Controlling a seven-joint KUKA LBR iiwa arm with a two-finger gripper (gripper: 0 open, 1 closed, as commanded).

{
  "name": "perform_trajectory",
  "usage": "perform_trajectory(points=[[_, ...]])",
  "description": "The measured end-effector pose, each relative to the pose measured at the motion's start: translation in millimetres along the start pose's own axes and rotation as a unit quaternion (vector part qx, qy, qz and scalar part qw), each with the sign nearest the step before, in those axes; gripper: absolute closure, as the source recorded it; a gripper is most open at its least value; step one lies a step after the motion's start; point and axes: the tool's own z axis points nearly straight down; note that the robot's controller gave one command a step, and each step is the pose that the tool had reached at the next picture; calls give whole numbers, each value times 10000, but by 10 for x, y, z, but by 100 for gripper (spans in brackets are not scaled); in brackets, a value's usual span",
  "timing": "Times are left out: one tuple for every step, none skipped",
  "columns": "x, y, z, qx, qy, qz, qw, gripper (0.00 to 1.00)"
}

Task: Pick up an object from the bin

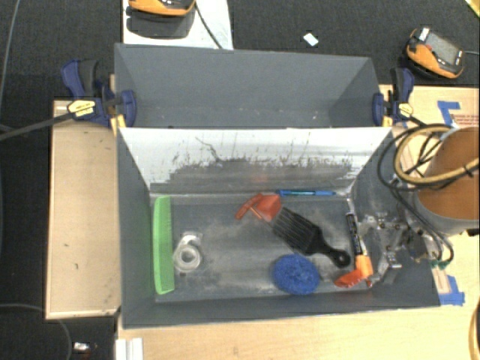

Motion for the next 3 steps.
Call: perform_trajectory(points=[[-19, 4, -28, 7, -32, -25, 10000, 0], [-307, 305, 546, 0, -56, 1768, 9842, 0], [-372, 329, 445, 6, -40, 1148, 9934, 0]])
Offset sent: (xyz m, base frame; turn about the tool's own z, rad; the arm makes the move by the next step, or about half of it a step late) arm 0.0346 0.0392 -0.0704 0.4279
